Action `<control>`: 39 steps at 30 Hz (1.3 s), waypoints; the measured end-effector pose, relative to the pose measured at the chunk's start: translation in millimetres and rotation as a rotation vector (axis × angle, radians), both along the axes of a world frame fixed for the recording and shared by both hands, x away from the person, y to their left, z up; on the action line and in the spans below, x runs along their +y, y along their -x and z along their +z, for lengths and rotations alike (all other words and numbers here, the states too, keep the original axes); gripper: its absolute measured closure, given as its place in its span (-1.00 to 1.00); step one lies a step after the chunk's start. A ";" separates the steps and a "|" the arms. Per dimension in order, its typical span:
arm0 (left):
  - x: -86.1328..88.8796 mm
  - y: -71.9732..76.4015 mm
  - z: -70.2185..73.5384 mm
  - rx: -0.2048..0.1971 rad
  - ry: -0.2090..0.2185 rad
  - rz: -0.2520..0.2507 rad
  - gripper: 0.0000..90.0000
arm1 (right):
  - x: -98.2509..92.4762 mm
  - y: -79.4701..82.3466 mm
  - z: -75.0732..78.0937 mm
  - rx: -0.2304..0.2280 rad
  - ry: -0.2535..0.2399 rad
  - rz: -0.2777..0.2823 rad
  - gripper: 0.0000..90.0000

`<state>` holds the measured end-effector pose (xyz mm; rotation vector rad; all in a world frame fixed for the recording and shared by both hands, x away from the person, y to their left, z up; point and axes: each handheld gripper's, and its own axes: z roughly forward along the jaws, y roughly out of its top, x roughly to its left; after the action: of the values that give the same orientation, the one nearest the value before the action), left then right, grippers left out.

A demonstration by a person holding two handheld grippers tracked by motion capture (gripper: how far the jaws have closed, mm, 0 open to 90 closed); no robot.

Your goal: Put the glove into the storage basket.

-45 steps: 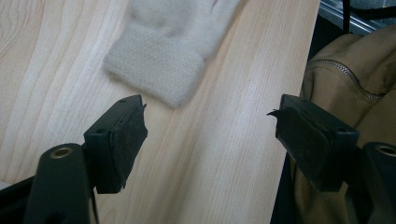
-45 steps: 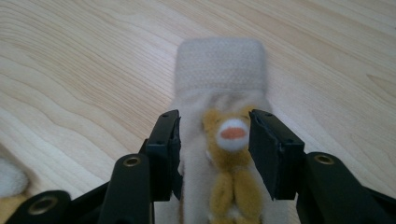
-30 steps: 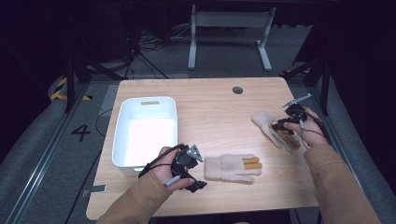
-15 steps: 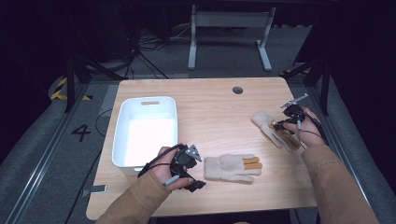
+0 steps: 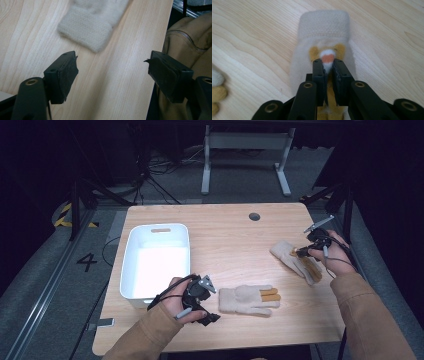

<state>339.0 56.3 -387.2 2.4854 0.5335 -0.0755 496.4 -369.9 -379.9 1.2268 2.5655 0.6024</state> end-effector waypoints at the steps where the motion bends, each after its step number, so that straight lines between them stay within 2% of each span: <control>1: 0.0 0.0 0.0 0.000 0.000 0.000 -0.47 | 0.0 0.0 0.0 0.000 0.000 0.000 0.83; 6: 0.6 -0.2 0.0 -0.002 -0.002 0.004 -0.47 | 6.0 6.5 14.2 0.001 0.026 0.040 0.96; 10: 0.6 0.4 0.3 0.000 -0.003 0.005 -0.47 | 10.6 10.2 19.2 0.020 0.036 0.064 1.00; 19: 0.7 0.5 0.1 -0.001 -0.001 0.004 -0.47 | 20.4 19.5 32.9 0.021 0.056 0.117 1.00; 26: 0.6 1.2 0.1 0.001 -0.003 0.005 -0.47 | 34.8 33.1 49.6 0.013 0.081 0.203 1.00; 29: 0.8 0.9 0.2 0.001 -0.002 0.002 -0.47 | 38.4 36.4 53.4 0.013 0.080 0.221 1.00; 30: 1.0 1.0 0.1 0.002 -0.002 0.003 -0.47 | 42.3 39.7 57.6 0.009 0.088 0.248 1.00; 37: 1.3 1.4 0.3 -0.002 -0.004 0.004 -0.47 | 59.0 51.7 71.1 0.013 0.105 0.341 1.00; 39: 1.3 1.3 0.3 -0.001 -0.004 0.004 -0.47 | 60.6 52.8 72.5 0.013 0.104 0.350 1.00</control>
<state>337.7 57.6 -386.9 2.4883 0.5384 -0.0711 443.6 -309.3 -307.4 0.7554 2.8051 0.5174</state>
